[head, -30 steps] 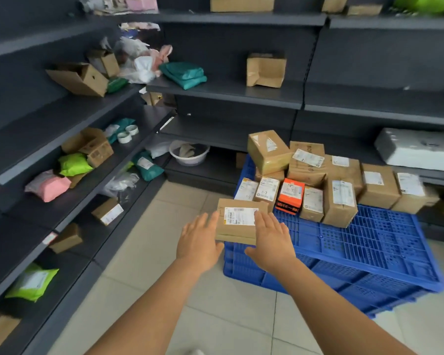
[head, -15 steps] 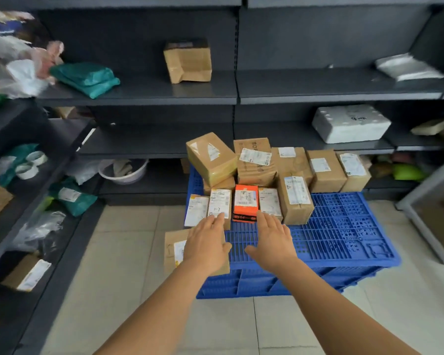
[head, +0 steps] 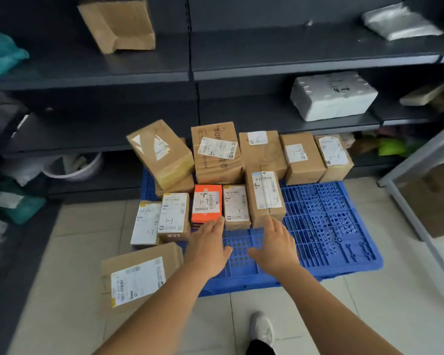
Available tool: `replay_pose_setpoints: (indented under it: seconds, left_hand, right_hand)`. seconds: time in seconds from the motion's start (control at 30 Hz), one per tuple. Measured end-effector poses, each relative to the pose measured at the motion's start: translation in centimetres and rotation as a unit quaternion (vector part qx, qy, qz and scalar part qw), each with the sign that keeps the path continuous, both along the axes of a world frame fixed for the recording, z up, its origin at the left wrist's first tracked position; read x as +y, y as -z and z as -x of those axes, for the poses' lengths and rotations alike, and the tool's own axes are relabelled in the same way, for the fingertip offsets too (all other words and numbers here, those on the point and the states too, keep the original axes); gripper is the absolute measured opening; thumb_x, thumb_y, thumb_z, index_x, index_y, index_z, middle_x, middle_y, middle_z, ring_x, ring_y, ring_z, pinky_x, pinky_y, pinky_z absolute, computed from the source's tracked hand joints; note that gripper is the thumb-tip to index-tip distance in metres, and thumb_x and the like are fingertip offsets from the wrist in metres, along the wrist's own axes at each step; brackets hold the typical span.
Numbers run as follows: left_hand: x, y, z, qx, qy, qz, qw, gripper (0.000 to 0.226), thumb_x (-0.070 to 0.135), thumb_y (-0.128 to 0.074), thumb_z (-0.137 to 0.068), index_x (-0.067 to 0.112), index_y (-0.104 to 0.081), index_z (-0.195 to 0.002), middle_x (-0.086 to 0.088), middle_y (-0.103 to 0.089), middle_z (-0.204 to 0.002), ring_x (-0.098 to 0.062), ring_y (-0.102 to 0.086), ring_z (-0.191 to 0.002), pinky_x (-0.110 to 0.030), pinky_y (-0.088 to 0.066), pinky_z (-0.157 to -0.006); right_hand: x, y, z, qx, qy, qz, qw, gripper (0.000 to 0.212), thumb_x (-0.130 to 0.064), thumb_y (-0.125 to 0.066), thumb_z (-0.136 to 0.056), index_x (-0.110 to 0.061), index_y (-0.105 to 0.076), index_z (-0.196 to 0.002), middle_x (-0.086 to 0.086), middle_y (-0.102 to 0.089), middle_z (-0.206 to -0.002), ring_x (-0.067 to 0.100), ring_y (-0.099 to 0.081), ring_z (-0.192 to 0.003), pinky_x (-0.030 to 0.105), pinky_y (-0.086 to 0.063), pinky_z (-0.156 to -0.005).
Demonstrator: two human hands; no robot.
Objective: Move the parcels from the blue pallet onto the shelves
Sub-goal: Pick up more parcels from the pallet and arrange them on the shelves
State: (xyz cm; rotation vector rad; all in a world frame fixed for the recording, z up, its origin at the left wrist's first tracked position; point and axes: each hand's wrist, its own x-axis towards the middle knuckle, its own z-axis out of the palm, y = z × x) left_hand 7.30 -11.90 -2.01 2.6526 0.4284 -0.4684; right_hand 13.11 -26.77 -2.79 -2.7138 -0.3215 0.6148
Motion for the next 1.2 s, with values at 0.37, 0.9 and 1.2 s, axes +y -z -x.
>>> replay_pose_setpoints:
  seconds: [0.37, 0.9, 1.2]
  left_hand:
    - [-3.5, 9.0, -7.7, 0.079, -0.115, 0.054, 0.989, 0.078, 0.038, -0.054, -0.095, 0.011, -0.009, -0.153, -0.009, -0.019, -0.157, -0.026, -0.023, -0.143, -0.038, -0.025, -0.116]
    - [-6.2, 12.1, -11.6, 0.028, -0.128, 0.057, 0.99, 0.065, 0.031, -0.051, -0.097, 0.01, -0.022, -0.151, -0.006, -0.025, -0.155, -0.023, -0.016, -0.144, -0.029, -0.013, -0.117]
    - [-4.6, 12.5, -10.9, 0.072, -0.103, 0.079, 0.989, 0.069, 0.033, -0.054, -0.096, 0.019, -0.018, -0.153, -0.008, -0.005, -0.161, -0.028, -0.004, -0.148, -0.037, -0.012, -0.12]
  right_hand:
    - [-1.7, 6.1, -8.7, 0.063, 0.035, -0.019, 0.997, 0.108, -0.043, -0.067, -0.085, -0.017, 0.014, -0.152, 0.009, 0.011, -0.16, 0.03, 0.002, -0.147, 0.042, -0.011, -0.119]
    - [-2.0, 8.5, -11.9, -0.002, -0.012, 0.022, 1.0, 0.09, -0.046, -0.05, -0.093, -0.016, 0.01, -0.153, 0.006, 0.017, -0.16, 0.024, 0.012, -0.148, 0.043, -0.004, -0.12]
    - [0.5, 8.9, -11.8, 0.0, 0.015, 0.034, 0.999, 0.1, -0.062, -0.055, -0.084, -0.023, 0.007, -0.152, 0.011, 0.019, -0.158, 0.034, 0.001, -0.145, 0.047, -0.015, -0.117]
